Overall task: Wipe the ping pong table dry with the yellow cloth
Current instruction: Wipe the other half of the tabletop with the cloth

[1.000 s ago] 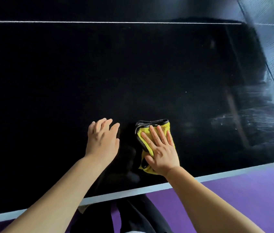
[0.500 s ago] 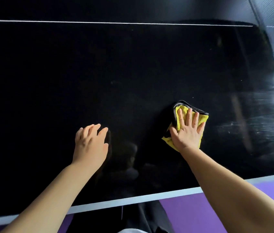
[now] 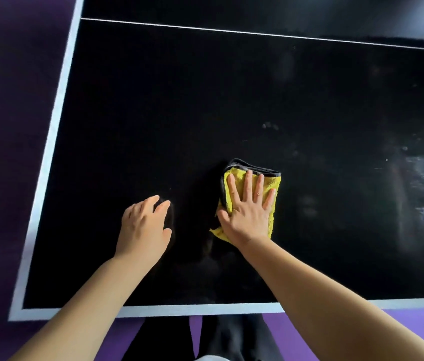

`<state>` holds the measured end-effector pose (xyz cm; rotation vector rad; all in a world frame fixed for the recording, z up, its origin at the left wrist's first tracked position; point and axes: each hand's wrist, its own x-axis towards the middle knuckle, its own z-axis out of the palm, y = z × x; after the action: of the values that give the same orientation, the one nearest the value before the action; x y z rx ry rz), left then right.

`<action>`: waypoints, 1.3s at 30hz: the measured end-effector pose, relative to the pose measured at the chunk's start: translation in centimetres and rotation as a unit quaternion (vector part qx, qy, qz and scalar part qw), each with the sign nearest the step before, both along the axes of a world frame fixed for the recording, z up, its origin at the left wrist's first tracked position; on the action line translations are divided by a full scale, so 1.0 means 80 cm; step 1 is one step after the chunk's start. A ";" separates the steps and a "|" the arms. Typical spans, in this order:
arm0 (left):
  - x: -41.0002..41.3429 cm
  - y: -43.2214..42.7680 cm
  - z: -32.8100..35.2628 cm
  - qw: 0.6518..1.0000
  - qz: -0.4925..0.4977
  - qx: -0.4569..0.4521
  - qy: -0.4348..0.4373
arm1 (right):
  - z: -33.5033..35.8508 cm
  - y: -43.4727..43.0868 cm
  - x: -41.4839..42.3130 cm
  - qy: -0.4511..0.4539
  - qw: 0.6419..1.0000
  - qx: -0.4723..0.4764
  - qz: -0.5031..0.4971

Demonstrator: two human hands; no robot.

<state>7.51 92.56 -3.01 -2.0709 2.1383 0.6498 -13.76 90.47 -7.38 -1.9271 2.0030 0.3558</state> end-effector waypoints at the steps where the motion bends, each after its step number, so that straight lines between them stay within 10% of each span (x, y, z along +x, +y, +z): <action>1: 0.018 0.000 0.000 1.000 0.008 0.000 0.000 | 0.000 0.000 0.023 -0.004 1.000 0.003 0.015; 18: 0.072 -0.039 0.012 0.998 0.034 -0.009 -0.054 | -0.012 -0.023 0.132 -0.056 0.958 -0.020 0.280; 39: -0.274 -0.168 -0.003 0.997 -0.071 -0.014 0.031 | -0.007 -0.124 -0.319 0.004 0.998 -0.068 -0.005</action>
<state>-14.44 79.10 -3.24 -1.9137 2.3154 0.6781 -39.30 80.53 -7.95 -1.9978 2.0887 0.2307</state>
